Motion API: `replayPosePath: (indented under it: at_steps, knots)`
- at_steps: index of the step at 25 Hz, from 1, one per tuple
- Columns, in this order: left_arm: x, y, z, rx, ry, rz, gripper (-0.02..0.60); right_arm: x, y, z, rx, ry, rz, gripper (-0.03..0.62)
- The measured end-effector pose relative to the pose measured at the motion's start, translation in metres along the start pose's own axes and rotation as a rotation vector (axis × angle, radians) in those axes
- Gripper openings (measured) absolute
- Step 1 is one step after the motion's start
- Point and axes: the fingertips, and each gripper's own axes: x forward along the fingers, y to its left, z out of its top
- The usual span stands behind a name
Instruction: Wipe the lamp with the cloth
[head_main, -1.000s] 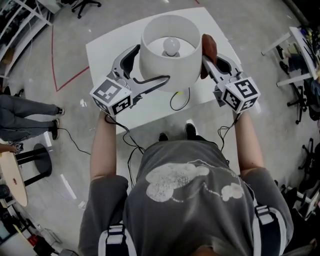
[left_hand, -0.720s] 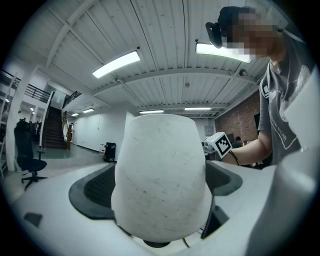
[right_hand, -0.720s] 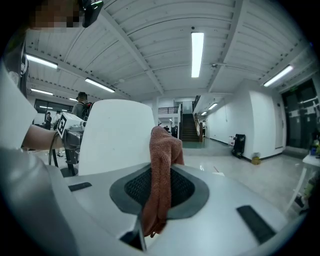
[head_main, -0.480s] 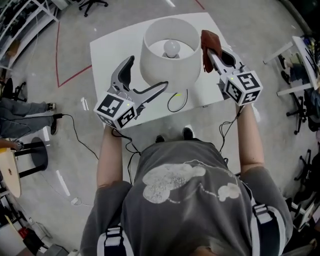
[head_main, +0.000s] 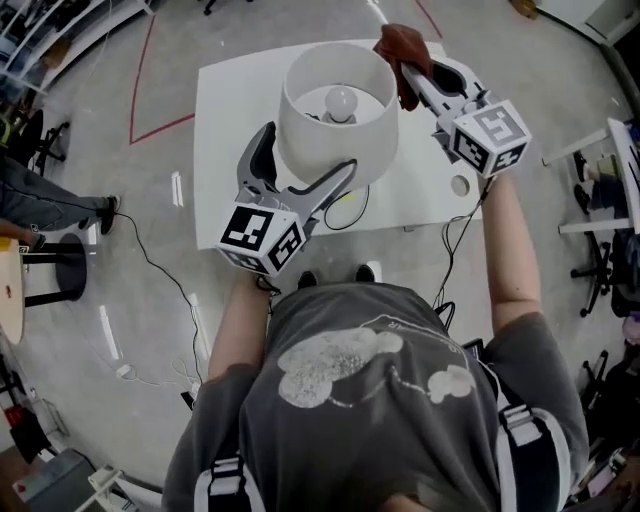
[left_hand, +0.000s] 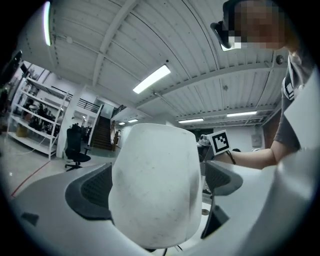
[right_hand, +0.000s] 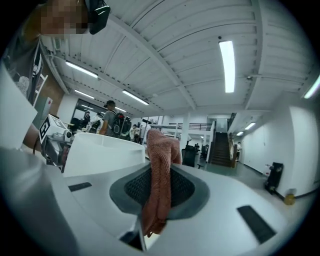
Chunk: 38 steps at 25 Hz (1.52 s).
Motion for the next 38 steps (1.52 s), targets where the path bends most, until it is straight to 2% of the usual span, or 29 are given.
replayPosePath:
  at_steps: [3, 6, 11, 15, 21, 31, 38]
  knots:
    - [0.009, -0.004, -0.007, 0.027, -0.003, 0.077, 0.604, 0.013, 0.008, -0.002, -0.012, -0.001, 0.103, 0.057]
    - [0.014, -0.001, -0.012, 0.052, 0.016, 0.114, 0.604, 0.023, 0.017, -0.011, 0.004, 0.0, 0.176, 0.057]
    - [0.01, 0.01, -0.008, 0.05, 0.017, 0.111, 0.604, 0.035, 0.024, -0.024, 0.053, 0.005, 0.247, 0.057]
    - [0.008, 0.012, -0.005, 0.054, 0.009, 0.088, 0.604, 0.032, 0.026, -0.047, 0.056, 0.059, 0.25, 0.057]
    - [0.01, 0.017, -0.002, 0.048, 0.022, -0.007, 0.604, 0.02, 0.027, -0.062, 0.121, 0.07, 0.202, 0.057]
    - [0.011, 0.024, 0.003, 0.079, 0.089, -0.259, 0.604, -0.002, 0.04, -0.087, 0.191, 0.116, 0.091, 0.057]
    - [0.012, 0.036, 0.005, 0.08, 0.087, -0.4, 0.604, -0.011, 0.052, -0.094, 0.239, 0.135, 0.005, 0.057]
